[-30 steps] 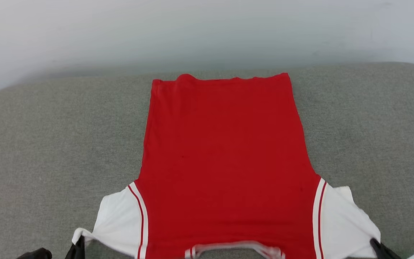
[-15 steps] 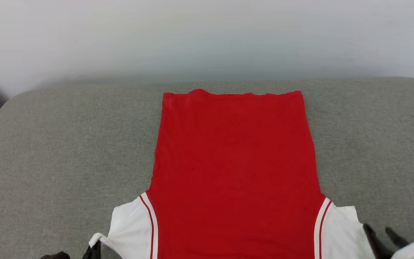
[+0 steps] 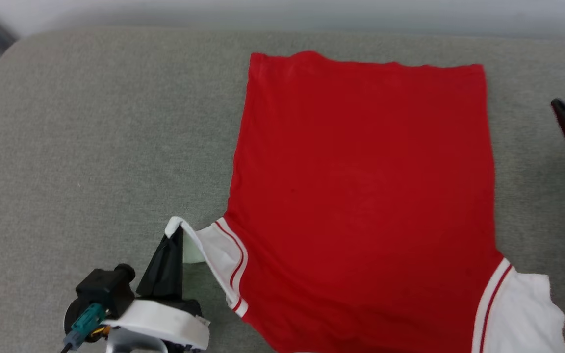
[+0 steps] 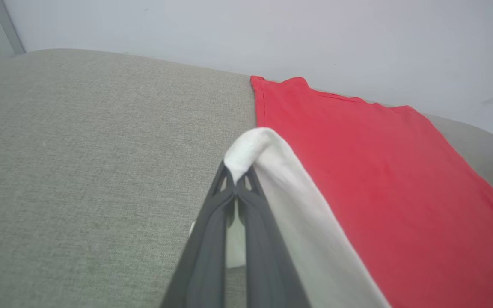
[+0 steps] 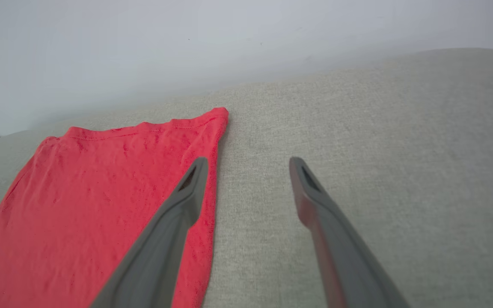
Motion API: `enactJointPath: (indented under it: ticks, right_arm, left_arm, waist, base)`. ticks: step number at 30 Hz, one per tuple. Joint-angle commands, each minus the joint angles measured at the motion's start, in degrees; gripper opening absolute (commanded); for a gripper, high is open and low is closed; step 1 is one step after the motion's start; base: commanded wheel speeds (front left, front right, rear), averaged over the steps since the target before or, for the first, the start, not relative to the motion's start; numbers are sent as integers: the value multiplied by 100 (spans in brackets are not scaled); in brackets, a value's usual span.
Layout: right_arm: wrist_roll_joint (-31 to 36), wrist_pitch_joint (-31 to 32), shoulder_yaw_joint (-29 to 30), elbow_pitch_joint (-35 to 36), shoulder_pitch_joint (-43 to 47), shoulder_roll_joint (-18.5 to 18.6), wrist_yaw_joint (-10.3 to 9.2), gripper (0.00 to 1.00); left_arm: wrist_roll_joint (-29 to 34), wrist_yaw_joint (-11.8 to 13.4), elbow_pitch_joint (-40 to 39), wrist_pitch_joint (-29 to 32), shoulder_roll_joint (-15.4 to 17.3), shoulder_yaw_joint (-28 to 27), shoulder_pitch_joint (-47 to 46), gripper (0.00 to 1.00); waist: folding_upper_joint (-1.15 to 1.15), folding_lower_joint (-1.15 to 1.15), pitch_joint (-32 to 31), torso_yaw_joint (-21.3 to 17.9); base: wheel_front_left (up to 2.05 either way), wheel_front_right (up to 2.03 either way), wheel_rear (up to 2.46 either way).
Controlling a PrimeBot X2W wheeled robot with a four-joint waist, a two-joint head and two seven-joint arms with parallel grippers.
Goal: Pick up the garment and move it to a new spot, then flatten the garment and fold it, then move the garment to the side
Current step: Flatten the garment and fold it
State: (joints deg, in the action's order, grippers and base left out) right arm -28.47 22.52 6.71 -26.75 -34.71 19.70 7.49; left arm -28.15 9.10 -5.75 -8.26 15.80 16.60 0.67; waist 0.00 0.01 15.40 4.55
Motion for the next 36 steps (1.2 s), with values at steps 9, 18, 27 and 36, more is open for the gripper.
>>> enactJointPath:
  ticks: [9, 18, 27, 36]
  right_arm:
    - [381, 1384, -46, -1098, -1878, 554, 0, 100]
    - [637, 2226, -157, -1470, -2743, 612, -1, 100]
    - [655, 3257, -31, -2008, -2511, 382, -1, 0]
    - [607, 2877, -600, -934, -2478, 876, -1, 0]
  left_arm:
    - [238, -274, -26, -262, -289, 432, -787, 0]
    - [314, -410, 5, -468, -481, 595, -1179, 0]
    - [250, -528, 186, -577, -543, 580, -1284, 0]
    - [110, -522, 519, -628, -407, 368, -1008, 0]
  waist:
    - [0, -1, 1238, 947]
    - [0, -1, 1793, 1206]
    - [0, -1, 1918, 1269]
    - [0, -1, 1271, 961]
  base:
    - [0, 0, 0]
    - [0, 0, 0]
    - [0, 0, 0]
    - [0, 0, 0]
